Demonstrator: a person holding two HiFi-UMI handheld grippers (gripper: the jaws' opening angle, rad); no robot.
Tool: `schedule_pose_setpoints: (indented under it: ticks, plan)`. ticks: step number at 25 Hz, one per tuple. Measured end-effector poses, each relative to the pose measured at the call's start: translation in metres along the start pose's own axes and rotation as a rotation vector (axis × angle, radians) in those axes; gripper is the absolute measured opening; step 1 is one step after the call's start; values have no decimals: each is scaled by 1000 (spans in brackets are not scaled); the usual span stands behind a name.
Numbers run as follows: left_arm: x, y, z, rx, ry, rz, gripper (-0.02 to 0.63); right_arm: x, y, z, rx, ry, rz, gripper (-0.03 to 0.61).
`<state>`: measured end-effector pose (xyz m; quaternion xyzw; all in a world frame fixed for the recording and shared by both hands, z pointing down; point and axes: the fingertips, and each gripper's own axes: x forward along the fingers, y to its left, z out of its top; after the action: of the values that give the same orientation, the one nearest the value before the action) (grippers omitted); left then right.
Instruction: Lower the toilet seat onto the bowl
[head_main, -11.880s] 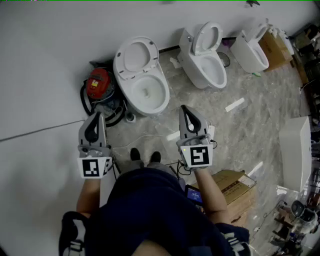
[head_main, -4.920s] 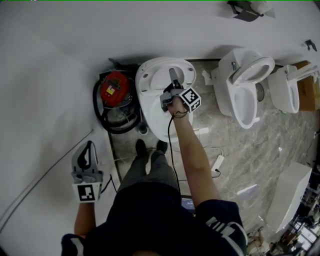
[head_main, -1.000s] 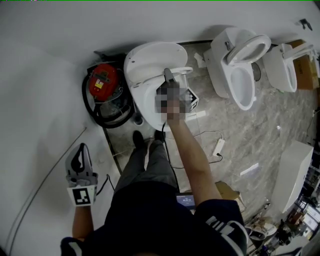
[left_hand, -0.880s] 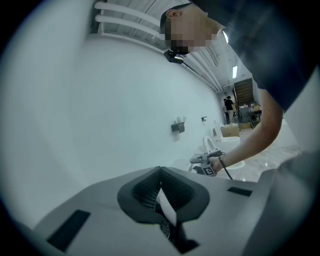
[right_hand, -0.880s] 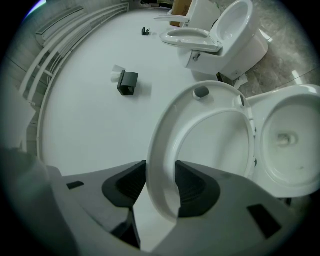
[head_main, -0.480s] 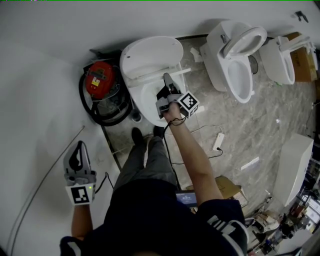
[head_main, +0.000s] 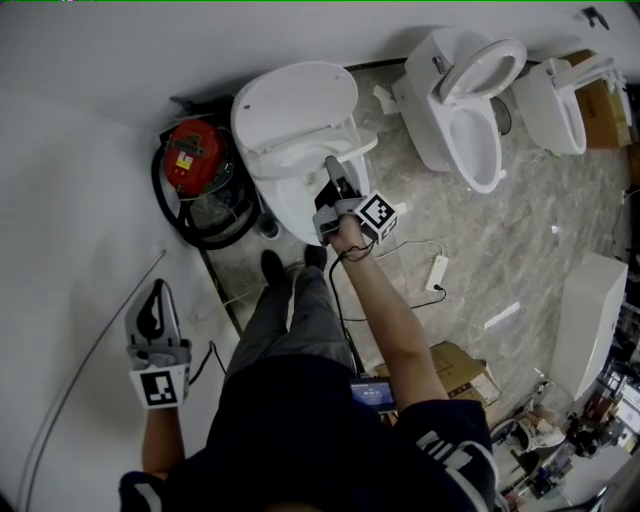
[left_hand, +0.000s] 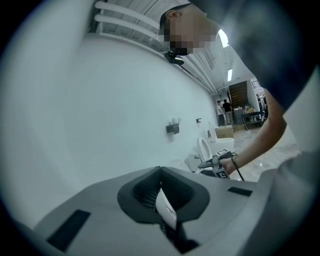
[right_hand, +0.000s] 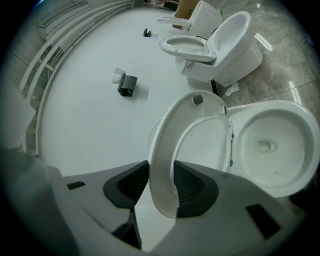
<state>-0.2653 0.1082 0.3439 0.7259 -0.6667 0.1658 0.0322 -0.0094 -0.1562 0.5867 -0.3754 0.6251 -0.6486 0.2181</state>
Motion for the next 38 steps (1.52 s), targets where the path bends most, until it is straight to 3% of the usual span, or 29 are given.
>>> schedule_pose_setpoints:
  ticks: [6, 14, 38]
  plan:
    - [5, 2, -6, -5, 12, -10, 25, -11, -6, -2, -6, -3, -10, 141]
    - [3, -1, -9, -4, 13, -26, 25, -29, -17, -5, -25, 4, -36, 149]
    - [0, -16, -23, 7, 31, -66, 25, -92, -69, -12, -24, -26, -121, 80]
